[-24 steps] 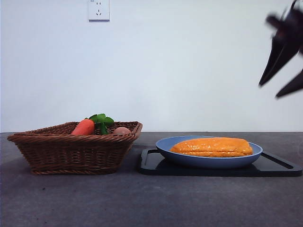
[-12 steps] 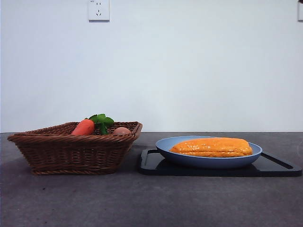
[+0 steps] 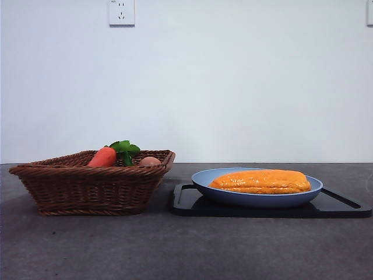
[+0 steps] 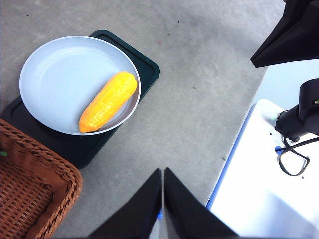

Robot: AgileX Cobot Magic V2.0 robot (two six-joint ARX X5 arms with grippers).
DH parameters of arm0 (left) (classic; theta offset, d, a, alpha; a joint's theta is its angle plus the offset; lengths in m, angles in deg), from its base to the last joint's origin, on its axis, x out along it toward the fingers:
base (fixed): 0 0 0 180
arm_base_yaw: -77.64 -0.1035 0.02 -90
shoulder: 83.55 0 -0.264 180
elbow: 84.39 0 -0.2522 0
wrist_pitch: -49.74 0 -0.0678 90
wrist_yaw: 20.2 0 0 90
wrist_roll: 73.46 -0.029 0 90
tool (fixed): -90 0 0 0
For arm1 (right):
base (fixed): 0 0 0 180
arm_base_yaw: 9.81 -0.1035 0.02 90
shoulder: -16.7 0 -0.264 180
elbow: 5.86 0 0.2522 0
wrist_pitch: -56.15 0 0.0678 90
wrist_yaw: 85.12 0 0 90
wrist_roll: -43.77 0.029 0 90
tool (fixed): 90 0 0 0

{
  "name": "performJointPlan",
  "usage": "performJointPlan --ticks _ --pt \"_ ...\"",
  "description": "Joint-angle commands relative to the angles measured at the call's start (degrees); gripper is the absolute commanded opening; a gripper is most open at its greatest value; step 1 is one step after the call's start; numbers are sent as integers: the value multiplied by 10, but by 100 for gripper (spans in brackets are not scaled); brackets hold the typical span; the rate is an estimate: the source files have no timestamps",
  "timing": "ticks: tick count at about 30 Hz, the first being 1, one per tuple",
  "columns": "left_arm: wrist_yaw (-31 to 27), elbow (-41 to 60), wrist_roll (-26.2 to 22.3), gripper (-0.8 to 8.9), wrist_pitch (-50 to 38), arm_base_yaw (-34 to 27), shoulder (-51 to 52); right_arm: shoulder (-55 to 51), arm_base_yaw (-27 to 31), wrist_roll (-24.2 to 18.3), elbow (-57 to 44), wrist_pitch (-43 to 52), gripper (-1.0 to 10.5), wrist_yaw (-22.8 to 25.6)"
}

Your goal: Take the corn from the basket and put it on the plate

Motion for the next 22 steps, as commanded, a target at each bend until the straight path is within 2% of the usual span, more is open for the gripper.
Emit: performJointPlan --ticks 1,18,22 --pt "0 -14 0 7 -4 4 -3 3 -3 -7 9 8 2 -1" --pt "0 -14 0 7 -89 4 -3 3 -2 -7 9 22 2 0" --pt "0 -14 -31 7 -101 -9 4 3 -2 -7 9 22 2 0"
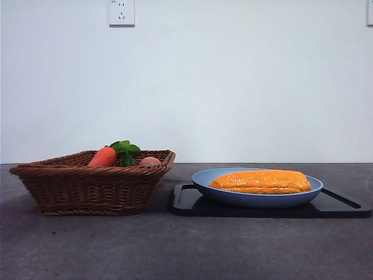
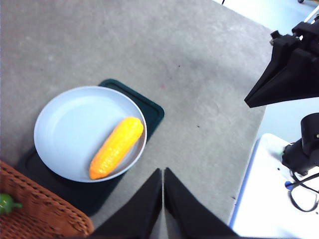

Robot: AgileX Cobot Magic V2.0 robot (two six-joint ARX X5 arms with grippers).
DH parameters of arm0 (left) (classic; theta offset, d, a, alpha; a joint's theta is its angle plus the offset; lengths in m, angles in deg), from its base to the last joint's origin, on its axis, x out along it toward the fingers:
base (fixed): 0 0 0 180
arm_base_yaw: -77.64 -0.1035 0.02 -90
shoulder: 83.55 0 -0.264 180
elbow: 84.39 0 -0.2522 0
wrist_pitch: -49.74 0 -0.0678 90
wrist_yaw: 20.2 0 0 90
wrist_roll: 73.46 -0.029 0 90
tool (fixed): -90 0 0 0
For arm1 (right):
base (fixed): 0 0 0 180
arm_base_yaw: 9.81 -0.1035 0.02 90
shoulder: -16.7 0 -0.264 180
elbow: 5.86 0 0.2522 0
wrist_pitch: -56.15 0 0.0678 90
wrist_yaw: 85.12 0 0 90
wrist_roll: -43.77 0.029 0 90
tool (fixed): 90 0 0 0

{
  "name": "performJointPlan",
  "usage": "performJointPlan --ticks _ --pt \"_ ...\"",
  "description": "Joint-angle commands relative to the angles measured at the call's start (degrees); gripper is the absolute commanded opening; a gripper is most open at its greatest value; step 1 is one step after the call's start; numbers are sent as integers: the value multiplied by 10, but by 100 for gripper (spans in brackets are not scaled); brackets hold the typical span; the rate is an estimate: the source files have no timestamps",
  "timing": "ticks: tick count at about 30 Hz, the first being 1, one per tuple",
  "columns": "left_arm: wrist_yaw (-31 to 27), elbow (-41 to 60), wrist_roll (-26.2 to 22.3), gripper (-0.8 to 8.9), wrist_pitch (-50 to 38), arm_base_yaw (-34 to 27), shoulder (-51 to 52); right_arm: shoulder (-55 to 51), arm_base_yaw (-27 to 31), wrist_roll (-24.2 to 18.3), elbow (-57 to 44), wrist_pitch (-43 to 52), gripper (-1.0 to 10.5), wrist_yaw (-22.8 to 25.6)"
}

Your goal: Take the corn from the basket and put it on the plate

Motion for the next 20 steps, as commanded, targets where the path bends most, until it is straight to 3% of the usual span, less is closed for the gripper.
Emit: performJointPlan --ticks 1,12,20 --pt "0 -14 -31 7 -14 -13 7 3 -2 -7 9 7 2 -1" --pt "0 9 -66 7 -143 -209 126 3 -2 -7 9 7 2 -1" --pt "0 185 -64 7 -286 -368 290 3 -2 -7 9 7 2 -1"
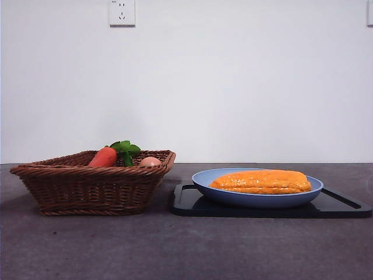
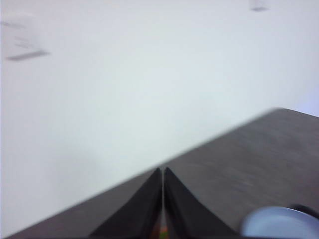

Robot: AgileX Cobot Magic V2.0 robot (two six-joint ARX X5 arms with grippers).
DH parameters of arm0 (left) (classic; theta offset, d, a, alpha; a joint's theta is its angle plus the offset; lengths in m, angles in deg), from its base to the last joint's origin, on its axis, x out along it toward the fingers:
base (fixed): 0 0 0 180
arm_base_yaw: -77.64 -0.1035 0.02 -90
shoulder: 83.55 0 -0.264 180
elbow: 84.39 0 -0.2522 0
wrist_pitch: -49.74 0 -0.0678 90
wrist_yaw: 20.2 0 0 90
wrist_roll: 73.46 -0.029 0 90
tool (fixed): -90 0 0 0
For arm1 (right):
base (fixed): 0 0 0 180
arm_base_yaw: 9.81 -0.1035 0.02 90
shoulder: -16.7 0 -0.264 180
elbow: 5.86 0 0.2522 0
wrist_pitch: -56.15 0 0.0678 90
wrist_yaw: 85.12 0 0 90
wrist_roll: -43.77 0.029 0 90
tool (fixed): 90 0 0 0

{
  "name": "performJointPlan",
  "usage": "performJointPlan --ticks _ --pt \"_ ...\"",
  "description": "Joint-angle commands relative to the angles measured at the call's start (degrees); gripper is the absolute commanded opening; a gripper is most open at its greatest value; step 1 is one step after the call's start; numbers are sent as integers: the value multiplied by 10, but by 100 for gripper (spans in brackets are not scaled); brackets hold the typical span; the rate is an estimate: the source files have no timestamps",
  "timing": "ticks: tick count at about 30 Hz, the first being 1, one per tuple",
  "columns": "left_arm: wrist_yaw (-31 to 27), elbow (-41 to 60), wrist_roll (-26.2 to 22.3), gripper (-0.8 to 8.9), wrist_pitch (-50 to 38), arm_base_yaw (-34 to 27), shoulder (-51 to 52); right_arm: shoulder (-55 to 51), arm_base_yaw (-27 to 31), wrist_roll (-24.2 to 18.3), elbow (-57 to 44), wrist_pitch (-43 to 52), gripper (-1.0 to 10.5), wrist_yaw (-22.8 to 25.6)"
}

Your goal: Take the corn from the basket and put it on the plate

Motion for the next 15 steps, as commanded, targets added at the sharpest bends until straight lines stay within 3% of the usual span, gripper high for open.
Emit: performJointPlan --ticks 1,6,11,15 --pt "0 70 -8 7 -55 -37 50 3 -2 -7 9 6 2 0" --pt "-17 224 -7 8 -136 -84 154 3 -2 -7 9 6 2 0" --pt "-70 345 7 8 -157 -98 239 3 -2 -7 9 6 2 0" --pt "-77 434 8 8 -157 -105 299 3 -2 -7 9 6 2 0"
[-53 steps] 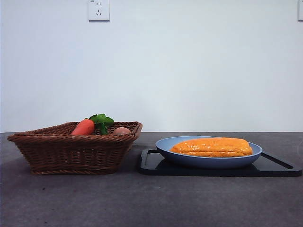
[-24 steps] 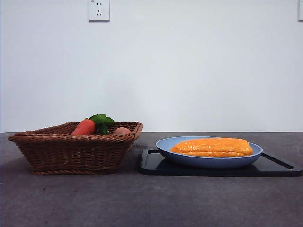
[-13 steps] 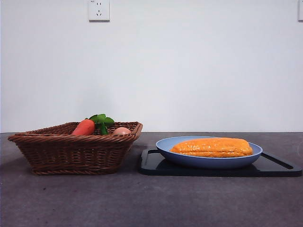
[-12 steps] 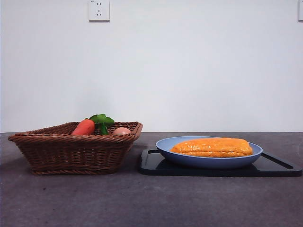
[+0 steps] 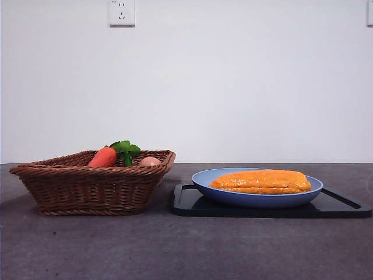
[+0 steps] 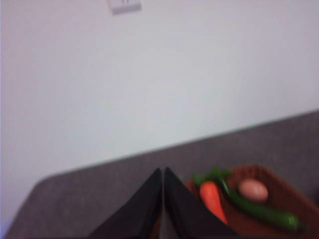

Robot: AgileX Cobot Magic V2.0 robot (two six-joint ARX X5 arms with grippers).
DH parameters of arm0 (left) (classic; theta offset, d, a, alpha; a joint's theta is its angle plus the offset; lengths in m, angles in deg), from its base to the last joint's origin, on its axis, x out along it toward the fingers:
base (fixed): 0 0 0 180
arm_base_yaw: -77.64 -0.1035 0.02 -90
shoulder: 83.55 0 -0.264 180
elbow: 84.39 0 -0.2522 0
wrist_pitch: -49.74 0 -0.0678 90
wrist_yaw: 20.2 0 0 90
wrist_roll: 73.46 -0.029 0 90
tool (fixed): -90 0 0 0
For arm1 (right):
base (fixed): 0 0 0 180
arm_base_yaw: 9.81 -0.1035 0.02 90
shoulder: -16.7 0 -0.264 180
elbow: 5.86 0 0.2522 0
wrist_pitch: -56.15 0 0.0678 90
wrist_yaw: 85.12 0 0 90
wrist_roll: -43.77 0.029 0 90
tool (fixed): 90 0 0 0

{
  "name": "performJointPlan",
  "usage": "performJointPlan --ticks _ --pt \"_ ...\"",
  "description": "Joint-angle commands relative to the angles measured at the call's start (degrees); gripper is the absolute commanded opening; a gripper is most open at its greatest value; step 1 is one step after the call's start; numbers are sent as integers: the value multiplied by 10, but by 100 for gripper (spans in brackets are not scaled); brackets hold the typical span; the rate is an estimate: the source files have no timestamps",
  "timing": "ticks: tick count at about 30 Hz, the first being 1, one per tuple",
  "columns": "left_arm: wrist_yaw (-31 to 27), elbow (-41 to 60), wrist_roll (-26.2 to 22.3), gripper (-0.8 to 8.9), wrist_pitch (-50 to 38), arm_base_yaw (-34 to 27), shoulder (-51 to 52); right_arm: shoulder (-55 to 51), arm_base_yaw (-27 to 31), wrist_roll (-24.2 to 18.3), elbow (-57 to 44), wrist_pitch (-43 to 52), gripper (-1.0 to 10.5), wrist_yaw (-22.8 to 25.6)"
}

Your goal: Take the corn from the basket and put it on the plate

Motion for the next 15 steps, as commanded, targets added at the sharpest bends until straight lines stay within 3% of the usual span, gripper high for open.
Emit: performJointPlan --ticks 1,15 --pt "-3 43 4 7 -7 -5 30 3 -2 -7 9 6 2 -1" --pt "-3 224 42 7 -3 -17 146 3 -2 -7 9 6 2 -1"
